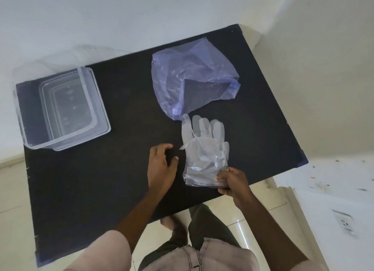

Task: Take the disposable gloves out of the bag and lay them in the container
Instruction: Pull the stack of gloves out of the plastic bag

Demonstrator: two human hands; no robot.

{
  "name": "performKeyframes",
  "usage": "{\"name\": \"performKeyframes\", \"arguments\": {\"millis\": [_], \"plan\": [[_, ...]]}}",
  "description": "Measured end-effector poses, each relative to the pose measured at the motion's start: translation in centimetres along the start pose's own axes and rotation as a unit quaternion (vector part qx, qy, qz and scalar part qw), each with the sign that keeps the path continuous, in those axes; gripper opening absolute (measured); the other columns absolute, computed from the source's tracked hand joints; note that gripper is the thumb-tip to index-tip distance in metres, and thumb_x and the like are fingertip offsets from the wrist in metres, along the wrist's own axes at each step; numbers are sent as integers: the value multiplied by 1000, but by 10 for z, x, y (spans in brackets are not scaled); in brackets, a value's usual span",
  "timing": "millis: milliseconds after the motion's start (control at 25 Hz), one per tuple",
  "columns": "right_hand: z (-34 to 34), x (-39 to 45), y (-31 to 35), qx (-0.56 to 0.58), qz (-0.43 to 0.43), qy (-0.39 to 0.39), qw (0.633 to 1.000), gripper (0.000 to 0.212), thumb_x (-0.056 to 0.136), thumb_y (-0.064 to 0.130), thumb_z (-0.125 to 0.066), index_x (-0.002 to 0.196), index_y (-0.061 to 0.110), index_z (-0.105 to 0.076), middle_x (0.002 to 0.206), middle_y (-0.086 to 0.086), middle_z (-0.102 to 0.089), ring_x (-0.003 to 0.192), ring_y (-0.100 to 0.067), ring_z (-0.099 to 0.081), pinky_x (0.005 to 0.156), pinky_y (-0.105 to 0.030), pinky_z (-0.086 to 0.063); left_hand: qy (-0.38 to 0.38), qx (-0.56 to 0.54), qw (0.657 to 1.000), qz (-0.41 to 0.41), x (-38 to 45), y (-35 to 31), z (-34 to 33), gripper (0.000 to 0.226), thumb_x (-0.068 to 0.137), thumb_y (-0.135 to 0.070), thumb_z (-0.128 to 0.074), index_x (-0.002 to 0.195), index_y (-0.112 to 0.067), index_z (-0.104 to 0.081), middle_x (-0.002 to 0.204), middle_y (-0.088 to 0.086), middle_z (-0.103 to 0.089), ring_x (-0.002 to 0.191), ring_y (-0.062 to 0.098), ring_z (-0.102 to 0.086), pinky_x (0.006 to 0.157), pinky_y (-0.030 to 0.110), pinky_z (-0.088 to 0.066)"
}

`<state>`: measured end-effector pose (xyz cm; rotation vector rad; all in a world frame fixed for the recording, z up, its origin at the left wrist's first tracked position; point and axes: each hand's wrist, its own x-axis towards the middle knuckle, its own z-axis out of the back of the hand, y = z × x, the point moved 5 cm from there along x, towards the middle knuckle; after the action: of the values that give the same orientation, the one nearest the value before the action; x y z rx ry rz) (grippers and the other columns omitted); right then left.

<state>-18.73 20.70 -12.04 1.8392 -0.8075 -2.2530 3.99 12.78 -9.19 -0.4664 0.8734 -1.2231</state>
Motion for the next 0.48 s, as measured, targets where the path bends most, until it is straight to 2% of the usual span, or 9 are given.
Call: {"name": "performKeyframes", "arguments": {"millis": [80,200,360,480], "plan": [[-6,-8,-10,-3,-7,-4,1000,16,77,1,-64,90,11,-65,99,-12,-64,90,-29,-62,62,-33,-57,3,-60,994,95,-24,23,-4,27,86,-17,-68,112,-18,-60,109,3,-63,81,14,-63,75,27,-53],[-14,-15,-21,0,-6,-8,1000,15,79,1,-64,89,12,-63,98,-11,-64,90,-29,-63,61,-33,-56,45,-128,971,195,-43,37,-9,27,89,-25,-65,113,-15,-60,88,1,-71,78,18,-69,76,39,-59],[-24,-22,-24,-10,6,-9,1000,13,82,2,-63,89,12,-63,96,-10,-64,88,-28,-64,65,-34,-58,98,-169,946,257,-50,38,-9,33,83,-24,-72,110,-20,-54,91,8,-71,70,20,-71,59,32,-58],[-30,-24,-23,-11,18,-23,1000,8,84,4,-64,87,11,-63,91,-11,-64,80,-26,-64,66,-34,-57,82,-161,945,274,-51,48,-4,28,83,-14,-70,109,-17,-58,93,9,-71,60,16,-65,52,26,-50]]}}
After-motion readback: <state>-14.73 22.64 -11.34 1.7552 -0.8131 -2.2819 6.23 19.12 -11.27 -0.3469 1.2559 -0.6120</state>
